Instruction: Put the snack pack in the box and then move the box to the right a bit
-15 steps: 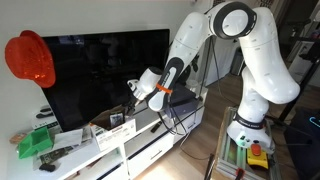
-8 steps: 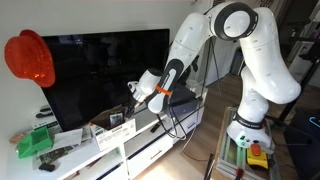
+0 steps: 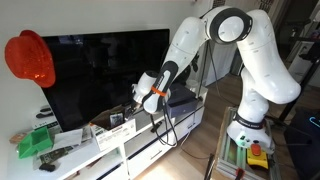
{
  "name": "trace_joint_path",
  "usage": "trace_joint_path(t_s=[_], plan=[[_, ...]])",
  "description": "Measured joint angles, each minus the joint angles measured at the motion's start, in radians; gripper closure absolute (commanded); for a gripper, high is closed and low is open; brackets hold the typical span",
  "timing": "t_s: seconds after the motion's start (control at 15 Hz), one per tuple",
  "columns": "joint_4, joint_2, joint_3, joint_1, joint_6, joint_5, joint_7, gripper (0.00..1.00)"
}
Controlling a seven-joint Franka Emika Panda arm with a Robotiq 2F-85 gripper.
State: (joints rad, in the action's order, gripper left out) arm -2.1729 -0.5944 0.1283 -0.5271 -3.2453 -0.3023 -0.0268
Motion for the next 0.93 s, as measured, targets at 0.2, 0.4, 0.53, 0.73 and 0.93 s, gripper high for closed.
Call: trace_joint_path(t_s=[0.2,0.4,0.53,0.73,0.93], plan=[[0.033,-0.004,-0.094,0.082,0.018,0.004,0.084,0.00],[0.065,-0.024,-0.119,0.120,0.019,0.009,0.127,0.00],[0.079,-0.042,-0.105,0.122,0.022,0.010,0.149,0.00],[0.097,-0.067,-0.098,0.125,0.038,0.011,0.164,0.00],[0.124,-0.093,-0.106,0.133,0.057,0.018,0.176,0.00]])
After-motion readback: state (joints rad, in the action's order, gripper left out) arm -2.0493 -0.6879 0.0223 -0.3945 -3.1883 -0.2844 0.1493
